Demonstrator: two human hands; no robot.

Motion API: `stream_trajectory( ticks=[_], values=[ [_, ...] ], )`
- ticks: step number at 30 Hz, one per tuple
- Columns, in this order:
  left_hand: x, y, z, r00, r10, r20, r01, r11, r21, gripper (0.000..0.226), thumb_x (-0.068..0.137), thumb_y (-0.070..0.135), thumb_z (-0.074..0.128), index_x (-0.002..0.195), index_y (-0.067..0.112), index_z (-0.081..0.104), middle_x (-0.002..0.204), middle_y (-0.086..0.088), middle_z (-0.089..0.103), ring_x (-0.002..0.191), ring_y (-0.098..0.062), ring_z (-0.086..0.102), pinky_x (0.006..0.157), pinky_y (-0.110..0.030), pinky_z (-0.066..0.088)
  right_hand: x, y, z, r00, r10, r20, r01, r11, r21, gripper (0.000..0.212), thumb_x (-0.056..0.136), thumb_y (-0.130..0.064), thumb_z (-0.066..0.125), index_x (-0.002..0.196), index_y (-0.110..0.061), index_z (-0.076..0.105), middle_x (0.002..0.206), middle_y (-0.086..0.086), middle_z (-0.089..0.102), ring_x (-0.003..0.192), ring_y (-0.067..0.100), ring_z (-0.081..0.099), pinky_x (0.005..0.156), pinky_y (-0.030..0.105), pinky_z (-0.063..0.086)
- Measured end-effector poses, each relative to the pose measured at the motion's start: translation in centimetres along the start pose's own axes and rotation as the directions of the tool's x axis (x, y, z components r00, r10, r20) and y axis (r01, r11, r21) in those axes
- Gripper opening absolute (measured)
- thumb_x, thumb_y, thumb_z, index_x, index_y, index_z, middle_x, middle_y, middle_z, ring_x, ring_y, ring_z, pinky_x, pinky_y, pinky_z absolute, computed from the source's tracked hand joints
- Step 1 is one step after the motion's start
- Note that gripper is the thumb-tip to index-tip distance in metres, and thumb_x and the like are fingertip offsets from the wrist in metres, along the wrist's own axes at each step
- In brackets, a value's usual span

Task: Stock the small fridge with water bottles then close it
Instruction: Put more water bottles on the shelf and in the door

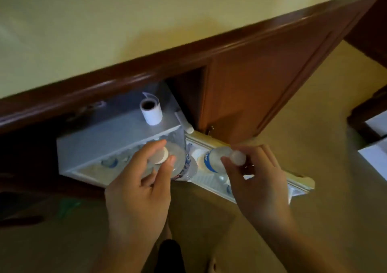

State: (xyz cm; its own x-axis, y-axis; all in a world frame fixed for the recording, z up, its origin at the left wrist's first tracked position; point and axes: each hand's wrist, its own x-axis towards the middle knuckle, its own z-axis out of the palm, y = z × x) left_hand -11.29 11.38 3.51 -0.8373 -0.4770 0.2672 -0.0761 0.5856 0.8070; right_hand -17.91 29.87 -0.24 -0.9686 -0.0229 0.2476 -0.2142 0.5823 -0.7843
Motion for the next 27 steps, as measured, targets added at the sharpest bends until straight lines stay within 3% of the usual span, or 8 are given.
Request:
stream_trajectory(
  ticks=[6,9,11,14,17,21,27],
  values=[
    [-4.5,-12.9,9.0,0.992,-0.128,0.020,0.128,0.992,-0.006,0.030,0.089,0.027,0.080,0.118,0.031,0.074,0.095,0.037,0.062,0.085,0.015,0.065,0.070,0.000,0.046,-6.9,12.1,11.0,0.990,0.131,0.058,-0.124,0.985,-0.119,0.026,0.094,-0.031,0.076,0.116,-0.027,0.064,0.109,-0.012,0.060,0.080,0.013,0.067,0.063,0.026,0.054],
    [-6.1,-18.6,13.1,0.997,-0.075,0.019,0.075,0.997,-0.026,0.029,0.089,0.028,0.079,0.118,0.028,0.074,0.095,0.020,0.071,0.082,0.000,0.071,0.074,-0.009,0.054,-9.8,17.6,15.9,0.996,0.075,0.048,-0.065,0.980,-0.186,0.030,0.094,-0.020,0.076,0.122,-0.017,0.065,0.115,0.000,0.063,0.081,0.023,0.069,0.062,0.037,0.058],
    [-7.1,-22.1,15.4,0.998,-0.040,0.038,0.041,0.999,-0.021,0.029,0.090,0.027,0.079,0.118,0.027,0.073,0.095,0.011,0.074,0.082,-0.009,0.072,0.075,-0.022,0.060,-11.1,20.6,18.4,0.998,0.058,0.025,-0.051,0.970,-0.236,0.030,0.094,-0.016,0.076,0.122,-0.013,0.066,0.115,0.005,0.064,0.083,0.026,0.069,0.064,0.033,0.056],
    [-8.4,-26.3,18.0,0.993,-0.064,0.098,0.068,0.997,-0.030,0.029,0.092,0.032,0.077,0.121,0.032,0.071,0.105,0.023,0.069,0.094,0.001,0.069,0.082,-0.031,0.062,-12.3,23.9,21.4,0.996,0.071,-0.045,-0.081,0.957,-0.278,0.029,0.093,-0.015,0.077,0.120,-0.010,0.067,0.109,0.006,0.063,0.079,0.024,0.067,0.064,0.026,0.047],
    [-9.2,-29.5,20.1,0.991,-0.035,0.130,0.037,0.999,-0.012,0.030,0.093,0.032,0.076,0.122,0.030,0.071,0.105,0.021,0.067,0.089,-0.005,0.070,0.075,-0.038,0.063,-12.6,26.7,23.8,0.994,0.030,-0.108,-0.061,0.953,-0.298,0.028,0.091,-0.010,0.079,0.116,-0.008,0.068,0.104,0.007,0.062,0.073,0.025,0.065,0.058,0.027,0.045],
    [-9.5,-32.4,22.7,0.989,0.022,0.145,-0.024,1.000,0.014,0.029,0.095,0.029,0.074,0.123,0.028,0.070,0.097,0.019,0.068,0.077,-0.009,0.068,0.066,-0.033,0.060,-12.2,30.2,26.1,0.991,0.010,-0.134,-0.049,0.955,-0.291,0.025,0.092,-0.007,0.077,0.115,-0.007,0.067,0.105,0.011,0.062,0.075,0.030,0.066,0.055,0.034,0.052],
    [-8.7,-34.0,25.9,0.978,0.111,0.178,-0.109,0.994,-0.025,0.026,0.097,0.027,0.074,0.122,0.022,0.072,0.098,0.011,0.074,0.073,-0.004,0.067,0.065,-0.024,0.057,-11.3,34.1,28.0,0.990,0.059,-0.130,-0.096,0.948,-0.303,0.027,0.092,-0.006,0.074,0.118,-0.006,0.068,0.109,0.012,0.062,0.080,0.032,0.065,0.060,0.035,0.052]
  ],
)
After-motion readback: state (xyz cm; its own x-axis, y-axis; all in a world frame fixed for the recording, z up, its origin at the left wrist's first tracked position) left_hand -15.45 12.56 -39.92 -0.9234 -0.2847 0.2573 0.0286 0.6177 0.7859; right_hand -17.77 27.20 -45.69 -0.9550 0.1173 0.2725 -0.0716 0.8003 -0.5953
